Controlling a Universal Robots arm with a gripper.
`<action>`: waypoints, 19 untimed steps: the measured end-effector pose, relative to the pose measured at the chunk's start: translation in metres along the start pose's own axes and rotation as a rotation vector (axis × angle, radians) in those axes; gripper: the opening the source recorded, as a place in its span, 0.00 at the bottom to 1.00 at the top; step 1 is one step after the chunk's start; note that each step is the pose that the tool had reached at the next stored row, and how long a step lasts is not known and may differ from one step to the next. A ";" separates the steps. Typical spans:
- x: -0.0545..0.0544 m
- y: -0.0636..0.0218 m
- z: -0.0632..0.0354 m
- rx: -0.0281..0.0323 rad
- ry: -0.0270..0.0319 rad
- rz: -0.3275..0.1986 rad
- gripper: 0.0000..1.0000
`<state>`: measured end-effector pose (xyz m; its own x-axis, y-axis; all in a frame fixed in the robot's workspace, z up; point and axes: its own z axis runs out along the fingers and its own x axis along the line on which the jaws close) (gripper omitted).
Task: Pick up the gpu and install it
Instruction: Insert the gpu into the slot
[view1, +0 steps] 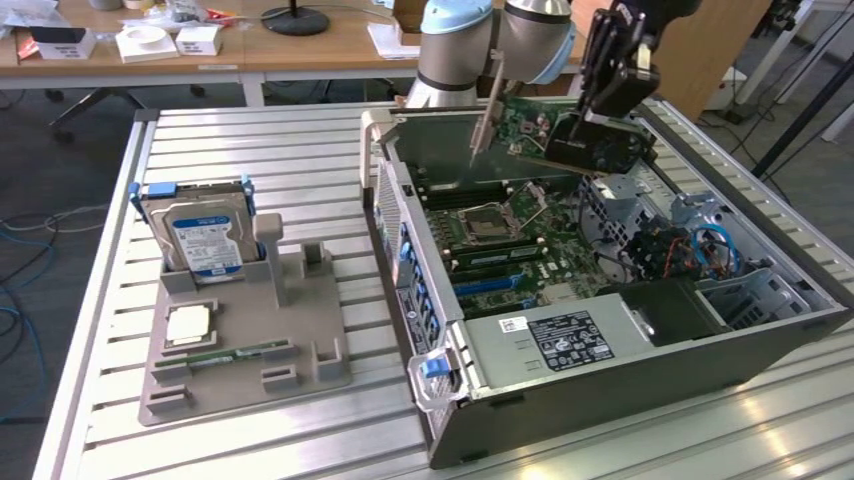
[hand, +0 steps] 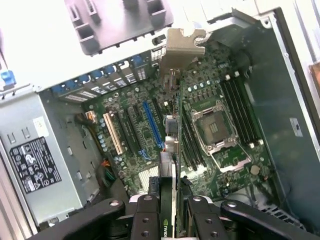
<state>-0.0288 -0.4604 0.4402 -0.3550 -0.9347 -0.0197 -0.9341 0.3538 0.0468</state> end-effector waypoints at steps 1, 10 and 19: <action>0.000 0.0000 0.0000 -0.0003 0.0009 -0.018 0.26; 0.000 0.0000 0.0003 -0.0021 0.0080 -0.181 0.26; 0.000 -0.0001 0.0008 -0.0005 0.0143 -0.344 0.26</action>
<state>-0.0288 -0.4604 0.4395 -0.0186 -0.9996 -0.0205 -0.9990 0.0178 0.0402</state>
